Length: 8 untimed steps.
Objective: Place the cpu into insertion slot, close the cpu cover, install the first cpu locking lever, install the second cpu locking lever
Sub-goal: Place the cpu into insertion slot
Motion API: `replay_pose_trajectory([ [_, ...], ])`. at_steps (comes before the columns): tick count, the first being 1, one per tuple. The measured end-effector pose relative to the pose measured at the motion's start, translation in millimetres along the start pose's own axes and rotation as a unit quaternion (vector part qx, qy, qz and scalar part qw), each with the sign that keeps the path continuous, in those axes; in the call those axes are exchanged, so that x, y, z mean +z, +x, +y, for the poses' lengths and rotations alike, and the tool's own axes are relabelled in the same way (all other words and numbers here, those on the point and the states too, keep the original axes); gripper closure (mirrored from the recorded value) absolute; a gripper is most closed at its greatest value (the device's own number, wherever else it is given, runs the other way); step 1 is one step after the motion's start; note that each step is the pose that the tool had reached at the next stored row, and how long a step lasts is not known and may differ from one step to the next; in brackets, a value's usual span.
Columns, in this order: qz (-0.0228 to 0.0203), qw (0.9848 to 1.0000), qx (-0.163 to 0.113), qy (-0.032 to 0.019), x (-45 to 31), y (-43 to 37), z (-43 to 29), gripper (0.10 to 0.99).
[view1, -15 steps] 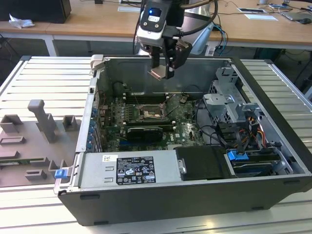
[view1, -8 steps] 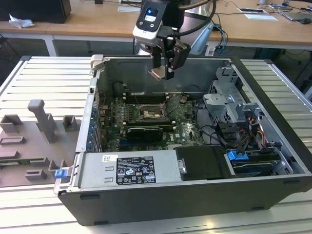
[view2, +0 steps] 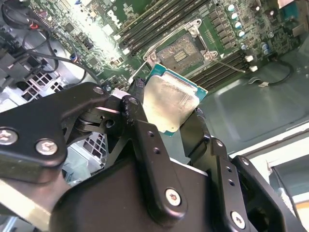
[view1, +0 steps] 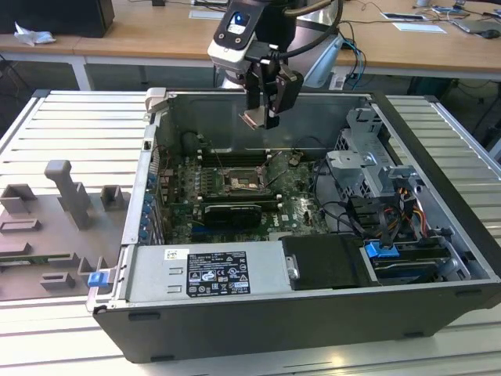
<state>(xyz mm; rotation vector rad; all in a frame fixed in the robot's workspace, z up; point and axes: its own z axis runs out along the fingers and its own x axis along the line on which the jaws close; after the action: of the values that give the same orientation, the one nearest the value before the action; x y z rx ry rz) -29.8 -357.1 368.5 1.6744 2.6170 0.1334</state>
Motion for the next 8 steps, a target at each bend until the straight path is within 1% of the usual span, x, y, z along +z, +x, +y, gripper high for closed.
replay_pose_trajectory([
  [4, -0.0019, 0.9998, 0.020, -0.0004, 0.3, 0.0, 0.0, 0.545],
  [8, -0.0035, 0.9992, 0.039, -0.0007, 0.6, 0.0, 0.0, 0.545],
])
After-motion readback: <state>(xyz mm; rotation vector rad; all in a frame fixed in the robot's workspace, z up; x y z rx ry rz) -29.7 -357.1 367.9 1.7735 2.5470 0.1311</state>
